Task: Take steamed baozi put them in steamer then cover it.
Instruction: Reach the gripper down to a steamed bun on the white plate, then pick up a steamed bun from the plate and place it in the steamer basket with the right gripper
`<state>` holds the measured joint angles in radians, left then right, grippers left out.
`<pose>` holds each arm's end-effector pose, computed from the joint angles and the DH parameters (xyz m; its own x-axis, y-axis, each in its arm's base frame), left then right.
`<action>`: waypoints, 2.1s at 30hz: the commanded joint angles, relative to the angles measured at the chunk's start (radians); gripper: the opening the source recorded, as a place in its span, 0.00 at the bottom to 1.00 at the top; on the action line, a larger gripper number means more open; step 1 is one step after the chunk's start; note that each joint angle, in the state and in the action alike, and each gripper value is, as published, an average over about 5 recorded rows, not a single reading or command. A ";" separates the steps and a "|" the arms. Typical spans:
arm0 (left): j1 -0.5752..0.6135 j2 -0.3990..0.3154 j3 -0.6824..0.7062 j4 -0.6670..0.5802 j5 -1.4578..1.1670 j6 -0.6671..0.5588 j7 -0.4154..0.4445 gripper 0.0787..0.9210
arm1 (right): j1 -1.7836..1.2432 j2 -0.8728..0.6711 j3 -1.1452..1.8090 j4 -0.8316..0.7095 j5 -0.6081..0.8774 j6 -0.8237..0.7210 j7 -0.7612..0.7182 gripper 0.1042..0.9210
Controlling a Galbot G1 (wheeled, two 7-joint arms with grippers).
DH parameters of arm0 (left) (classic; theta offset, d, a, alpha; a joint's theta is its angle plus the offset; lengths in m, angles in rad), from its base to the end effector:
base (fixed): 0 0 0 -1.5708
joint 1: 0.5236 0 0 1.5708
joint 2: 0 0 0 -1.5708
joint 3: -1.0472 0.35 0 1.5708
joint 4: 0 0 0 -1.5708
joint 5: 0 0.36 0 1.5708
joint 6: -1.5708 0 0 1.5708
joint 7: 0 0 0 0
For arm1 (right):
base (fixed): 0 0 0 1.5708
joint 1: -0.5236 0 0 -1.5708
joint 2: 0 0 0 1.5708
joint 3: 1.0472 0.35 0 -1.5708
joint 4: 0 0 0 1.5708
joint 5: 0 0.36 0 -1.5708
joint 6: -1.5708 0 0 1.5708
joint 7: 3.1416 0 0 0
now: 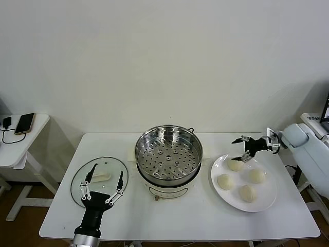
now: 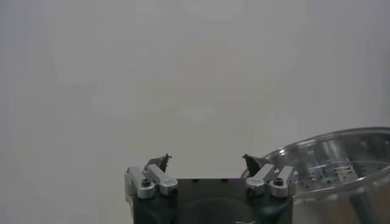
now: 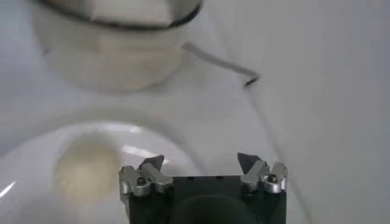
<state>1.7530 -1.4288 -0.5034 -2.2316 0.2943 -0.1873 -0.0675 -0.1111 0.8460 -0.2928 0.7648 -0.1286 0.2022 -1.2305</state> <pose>0.1329 0.0126 -0.2822 -0.9830 0.1097 -0.1469 0.0483 0.9278 0.3698 0.5658 -0.2683 -0.2046 -0.2510 -0.4044 0.8794 -0.9664 0.0536 -0.2512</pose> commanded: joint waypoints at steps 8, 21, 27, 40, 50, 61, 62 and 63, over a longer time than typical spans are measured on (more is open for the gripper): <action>-0.003 0.000 -0.006 0.010 -0.011 -0.003 -0.007 0.88 | 0.099 0.182 -0.091 -0.219 -0.340 0.098 -0.058 0.88; -0.017 0.002 -0.005 0.019 -0.020 0.005 -0.014 0.88 | 0.084 0.201 -0.078 -0.222 -0.410 0.118 -0.002 0.79; -0.022 0.003 -0.007 0.021 -0.023 0.010 -0.018 0.88 | 0.091 0.180 -0.098 -0.156 -0.396 0.121 -0.018 0.66; -0.030 0.017 -0.004 0.017 -0.026 0.016 -0.020 0.88 | 0.383 0.116 -0.270 0.291 -0.118 0.347 -0.066 0.66; -0.026 0.017 0.006 0.010 -0.027 0.013 -0.021 0.88 | 0.542 0.256 -0.452 0.413 -0.118 0.528 -0.083 0.67; -0.023 0.018 -0.001 0.005 -0.035 0.004 -0.027 0.88 | 0.412 0.441 -0.493 0.315 -0.351 0.610 -0.054 0.67; -0.023 0.019 -0.002 0.005 -0.036 0.004 -0.028 0.88 | 0.400 0.451 -0.487 0.301 -0.371 0.612 -0.049 0.67; -0.023 0.019 -0.003 0.004 -0.036 0.003 -0.028 0.88 | 0.386 0.461 -0.480 0.287 -0.391 0.614 -0.044 0.67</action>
<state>1.7295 -1.4104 -0.5062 -2.2280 0.2584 -0.1828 -0.0952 0.3142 1.1884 -0.7290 1.0787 -0.3870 0.7381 -1.2897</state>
